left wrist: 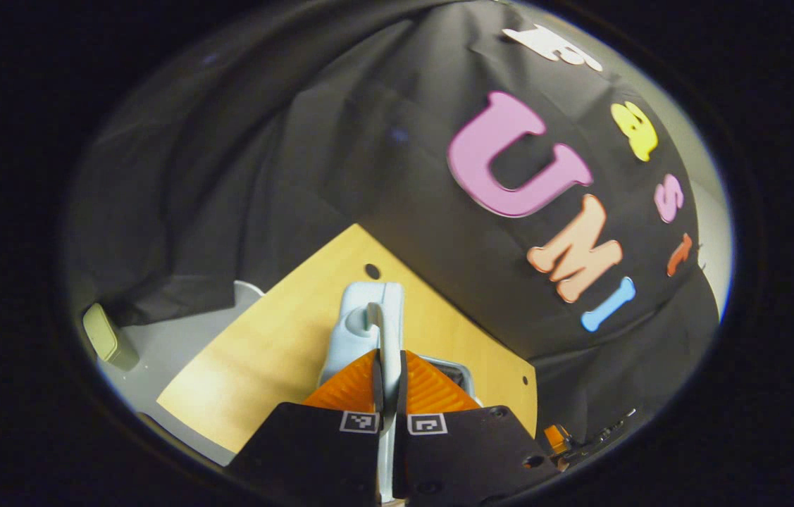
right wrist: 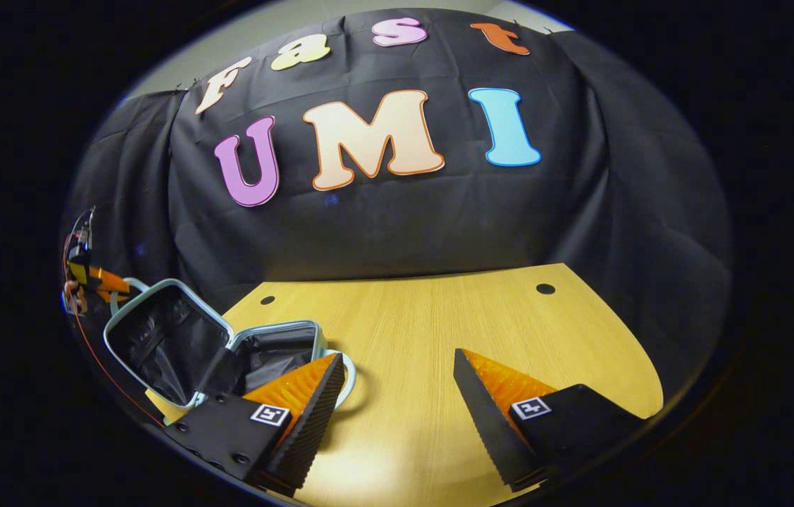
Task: First open the suitcase, pack the skin care products into it, and then close the suitcase.
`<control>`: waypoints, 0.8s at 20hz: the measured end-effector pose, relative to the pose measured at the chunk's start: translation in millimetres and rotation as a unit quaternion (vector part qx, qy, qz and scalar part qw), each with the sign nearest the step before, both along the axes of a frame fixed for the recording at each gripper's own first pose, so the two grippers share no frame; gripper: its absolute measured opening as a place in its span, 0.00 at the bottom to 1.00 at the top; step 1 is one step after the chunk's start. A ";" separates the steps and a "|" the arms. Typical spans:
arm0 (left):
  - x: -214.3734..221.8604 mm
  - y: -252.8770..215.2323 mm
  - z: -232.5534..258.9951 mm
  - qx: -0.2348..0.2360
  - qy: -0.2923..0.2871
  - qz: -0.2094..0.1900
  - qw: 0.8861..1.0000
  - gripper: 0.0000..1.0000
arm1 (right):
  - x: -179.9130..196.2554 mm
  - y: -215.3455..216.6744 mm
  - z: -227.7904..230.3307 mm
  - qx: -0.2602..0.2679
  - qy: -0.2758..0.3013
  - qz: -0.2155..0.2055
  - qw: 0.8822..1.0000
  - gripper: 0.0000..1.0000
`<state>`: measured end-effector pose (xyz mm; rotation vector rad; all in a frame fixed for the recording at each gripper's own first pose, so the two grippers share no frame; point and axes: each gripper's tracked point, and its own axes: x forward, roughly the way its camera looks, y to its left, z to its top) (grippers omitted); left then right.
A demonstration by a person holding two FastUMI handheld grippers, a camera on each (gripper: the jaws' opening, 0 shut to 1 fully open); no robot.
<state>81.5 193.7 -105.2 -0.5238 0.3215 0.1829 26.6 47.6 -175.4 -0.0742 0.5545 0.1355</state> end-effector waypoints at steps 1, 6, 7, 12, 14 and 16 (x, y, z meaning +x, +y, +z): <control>7.8 -18.0 7.4 0.010 0.002 -0.008 1.000 0.00 | 0.8 -4.9 1.6 0.001 -0.001 0.002 1.000 0.98; 48.9 -108.0 14.3 0.045 0.009 -0.050 0.998 0.01 | 3.9 -28.9 12.5 0.021 -0.004 0.012 1.000 0.98; 59.1 -125.9 12.3 0.046 0.011 -0.058 0.997 0.01 | 5.2 -33.4 14.0 0.028 -0.004 0.014 1.000 0.98; 102.8 -222.5 -31.4 0.052 0.052 -0.115 0.991 0.01 | 9.8 -58.0 10.3 0.040 0.001 0.017 0.999 0.98; 116.0 -254.8 -57.1 0.059 0.077 -0.138 0.986 0.01 | 10.9 -64.9 8.7 0.050 0.004 0.013 0.999 0.98; 127.5 -276.4 -89.0 0.059 0.104 -0.150 0.981 0.01 | 13.0 -72.4 9.7 0.057 0.002 0.007 0.998 0.98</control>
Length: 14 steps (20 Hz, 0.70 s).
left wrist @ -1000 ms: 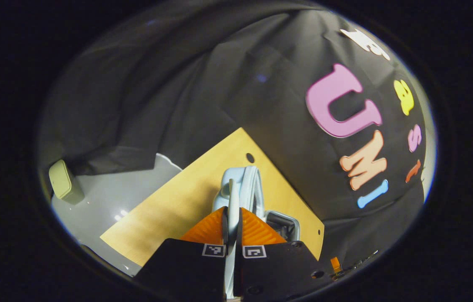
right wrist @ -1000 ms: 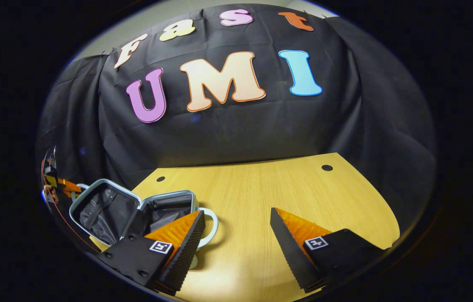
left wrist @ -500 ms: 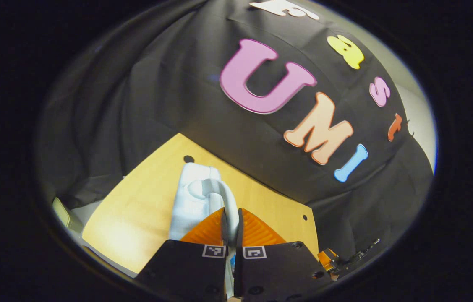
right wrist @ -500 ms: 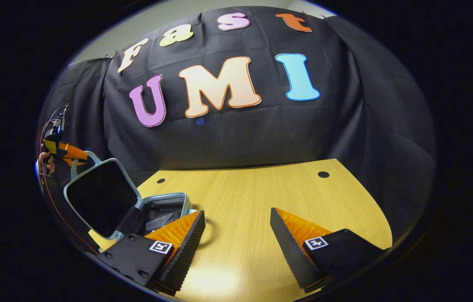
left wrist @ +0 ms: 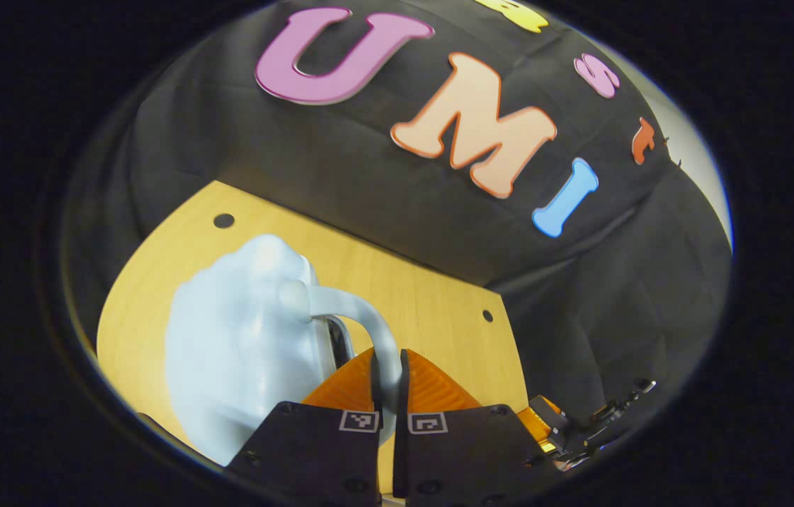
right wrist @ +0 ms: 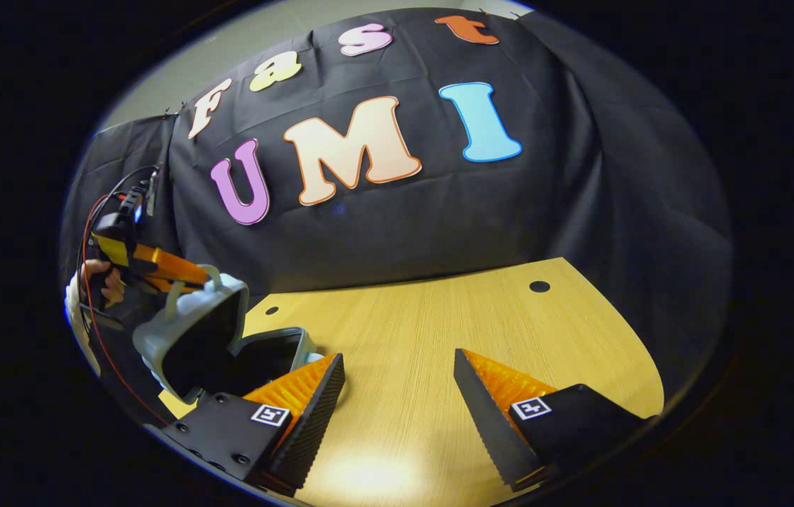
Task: First open the suitcase, pack the skin care products into it, and then close the suitcase.
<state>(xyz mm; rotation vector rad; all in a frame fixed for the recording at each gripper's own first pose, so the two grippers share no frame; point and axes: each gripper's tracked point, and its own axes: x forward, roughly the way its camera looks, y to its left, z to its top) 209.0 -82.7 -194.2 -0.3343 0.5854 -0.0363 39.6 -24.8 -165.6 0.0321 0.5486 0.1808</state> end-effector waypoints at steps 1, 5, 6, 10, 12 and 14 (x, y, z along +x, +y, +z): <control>5.2 -9.1 -16.1 0.003 0.014 -0.006 1.000 0.01 | 0.2 -4.1 0.1 0.001 -0.002 -0.003 1.000 0.98; 22.4 -34.3 -91.5 0.031 0.075 -0.012 0.997 0.01 | 3.1 -21.0 5.5 0.002 -0.008 -0.022 1.000 0.98; 24.0 -37.3 -108.8 0.040 0.093 -0.012 0.995 0.01 | 4.2 -24.1 7.2 0.004 -0.009 -0.027 1.000 0.98; 24.6 -34.8 -150.8 0.079 0.150 -0.009 0.985 0.01 | 1.7 -31.9 14.2 -0.002 -0.013 -0.039 0.999 0.98; 24.6 -36.0 -162.2 0.092 0.164 -0.017 0.982 0.05 | -1.8 -34.2 15.5 -0.008 -0.014 -0.043 0.999 0.98; 24.0 -42.1 -158.5 0.078 0.156 -0.027 0.984 0.12 | -4.1 -34.5 15.7 -0.010 -0.012 -0.047 0.999 0.98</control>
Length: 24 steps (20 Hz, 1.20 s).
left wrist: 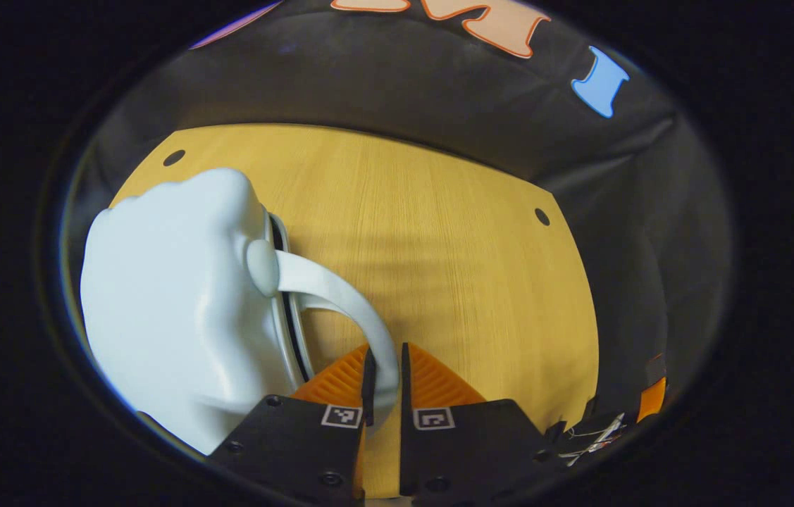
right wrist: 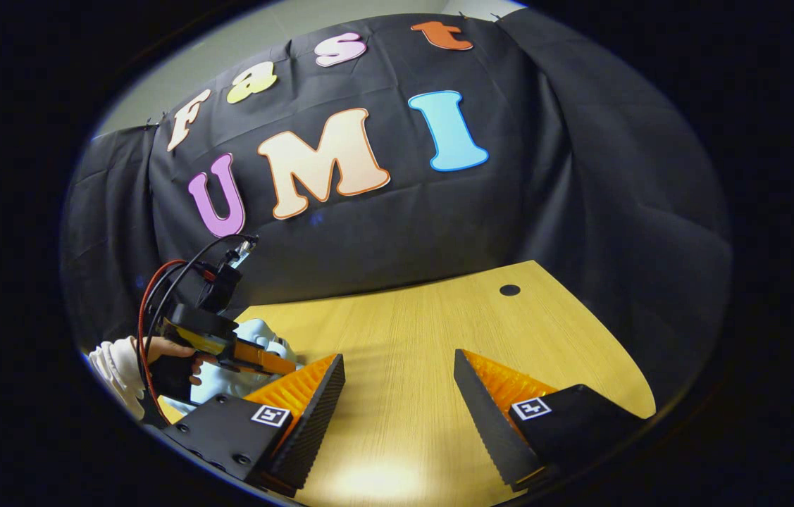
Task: First open the suitcase, pack the skin care products into it, and then close the suitcase.
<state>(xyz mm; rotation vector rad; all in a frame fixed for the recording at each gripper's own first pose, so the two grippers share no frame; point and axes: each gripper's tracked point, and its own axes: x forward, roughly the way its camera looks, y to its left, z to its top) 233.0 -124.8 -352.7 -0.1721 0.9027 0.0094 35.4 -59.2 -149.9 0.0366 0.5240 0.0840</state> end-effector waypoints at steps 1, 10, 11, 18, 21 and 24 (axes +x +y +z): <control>-3.1 -10.6 5.7 -0.021 -0.013 -0.007 1.000 0.29 | -1.5 2.1 0.9 0.001 0.000 0.000 1.000 0.98; -38.9 -18.3 101.2 -0.032 -0.199 -0.035 0.979 0.95 | 11.7 19.2 40.9 0.032 -0.047 -0.009 0.998 0.98; -44.2 -10.6 110.3 -0.018 -0.219 -0.033 0.975 0.95 | 11.5 20.5 47.3 0.036 -0.055 -0.012 0.998 0.98; -77.2 29.9 136.4 -0.019 -0.261 0.012 0.965 0.94 | 11.0 41.2 86.9 0.062 -0.110 -0.005 0.992 0.98; -81.6 35.7 147.7 -0.046 -0.277 0.023 0.959 0.94 | 8.9 49.7 93.0 0.060 -0.123 0.004 0.991 0.98; -82.7 41.1 153.8 -0.060 -0.290 0.031 0.955 0.94 | 5.7 53.1 94.4 0.058 -0.125 0.007 0.990 0.98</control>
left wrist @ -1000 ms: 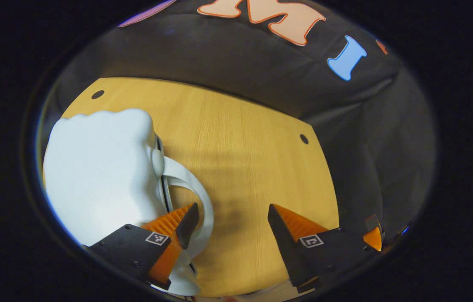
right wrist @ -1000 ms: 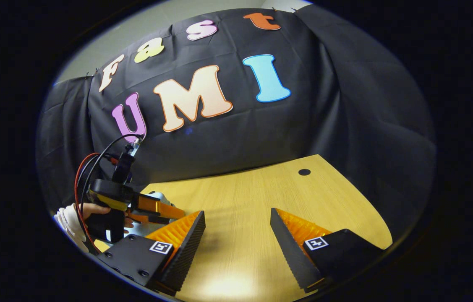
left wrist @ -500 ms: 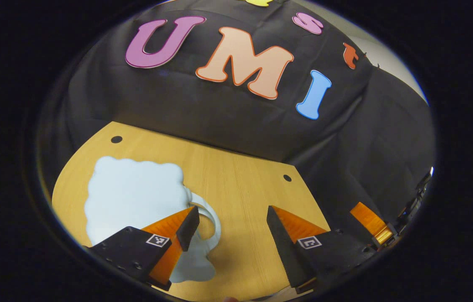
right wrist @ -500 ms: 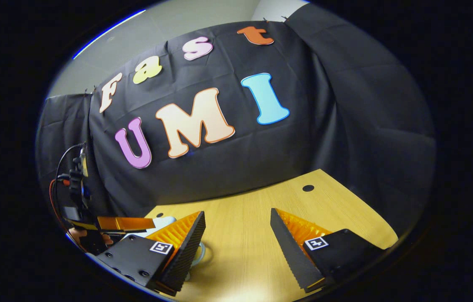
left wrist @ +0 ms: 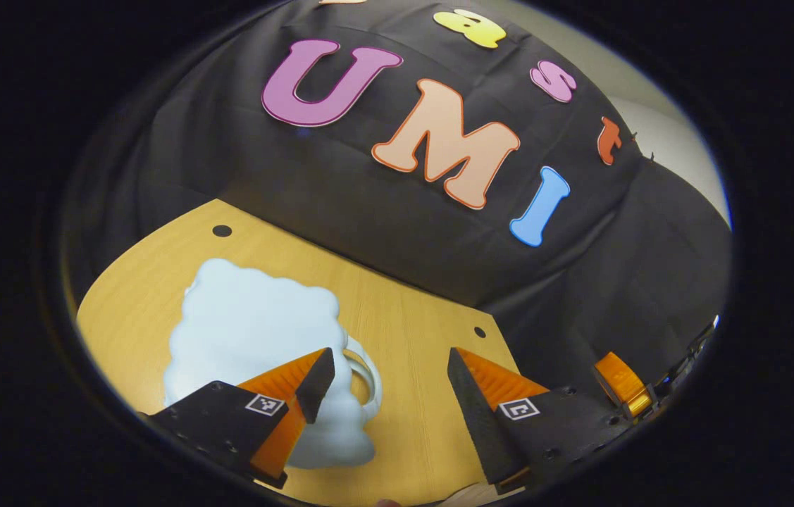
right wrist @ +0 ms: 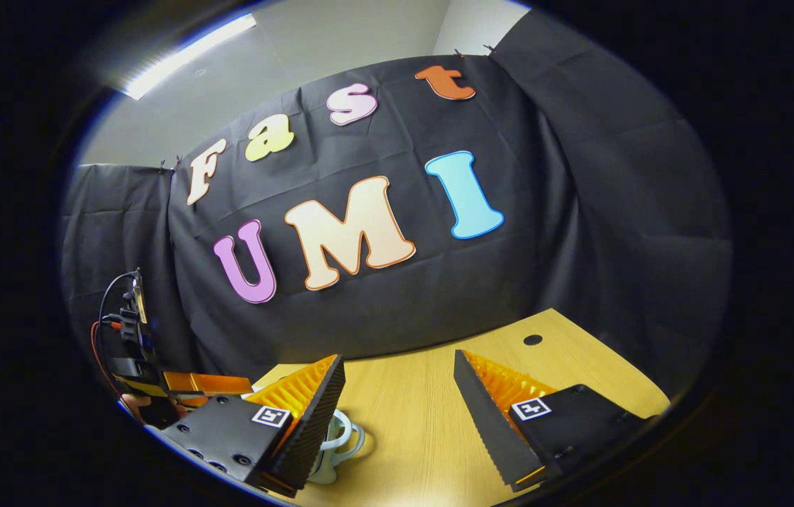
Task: First open the suitcase, pack the skin care products into it, and then close the suitcase.
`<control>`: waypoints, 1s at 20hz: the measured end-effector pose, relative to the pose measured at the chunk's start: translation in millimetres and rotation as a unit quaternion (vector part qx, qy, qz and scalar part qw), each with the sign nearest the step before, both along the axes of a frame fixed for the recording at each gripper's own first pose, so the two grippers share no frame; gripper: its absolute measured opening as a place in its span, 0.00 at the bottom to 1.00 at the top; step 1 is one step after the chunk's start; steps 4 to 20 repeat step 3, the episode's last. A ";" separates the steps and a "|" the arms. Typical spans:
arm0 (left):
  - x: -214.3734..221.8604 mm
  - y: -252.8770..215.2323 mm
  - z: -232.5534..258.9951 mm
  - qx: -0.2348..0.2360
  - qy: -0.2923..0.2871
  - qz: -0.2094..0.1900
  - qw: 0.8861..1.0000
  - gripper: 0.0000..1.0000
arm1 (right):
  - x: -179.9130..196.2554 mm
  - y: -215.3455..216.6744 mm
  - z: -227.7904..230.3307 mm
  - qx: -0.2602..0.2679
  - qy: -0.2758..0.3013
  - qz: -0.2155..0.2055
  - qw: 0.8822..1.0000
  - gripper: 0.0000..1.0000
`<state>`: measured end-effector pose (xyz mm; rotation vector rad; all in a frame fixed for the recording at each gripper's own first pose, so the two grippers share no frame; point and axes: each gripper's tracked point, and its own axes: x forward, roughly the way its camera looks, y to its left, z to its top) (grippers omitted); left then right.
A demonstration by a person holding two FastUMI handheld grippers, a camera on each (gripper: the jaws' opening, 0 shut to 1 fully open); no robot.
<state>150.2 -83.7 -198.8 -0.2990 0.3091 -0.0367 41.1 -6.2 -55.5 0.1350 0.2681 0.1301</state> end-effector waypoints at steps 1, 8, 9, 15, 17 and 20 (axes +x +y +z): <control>-1.0 2.6 -1.2 0.004 0.004 -0.001 1.000 0.95 | -1.5 0.0 0.0 -0.001 0.000 0.000 1.000 0.98; -2.4 5.5 2.4 0.002 0.002 0.002 1.000 0.95 | -2.9 -1.1 -1.5 -0.003 0.002 -0.002 1.000 0.98; -2.4 5.5 2.4 0.002 0.002 0.002 1.000 0.95 | -2.9 -1.1 -1.5 -0.003 0.002 -0.002 1.000 0.98; -2.4 5.5 2.4 0.002 0.002 0.002 1.000 0.95 | -2.9 -1.1 -1.5 -0.003 0.002 -0.002 1.000 0.98; -2.4 5.5 2.4 0.002 0.002 0.002 1.000 0.95 | -2.9 -1.1 -1.5 -0.003 0.002 -0.002 1.000 0.98; -2.4 5.5 2.4 0.002 0.002 0.002 1.000 0.95 | -2.9 -1.1 -1.5 -0.003 0.002 -0.002 1.000 0.98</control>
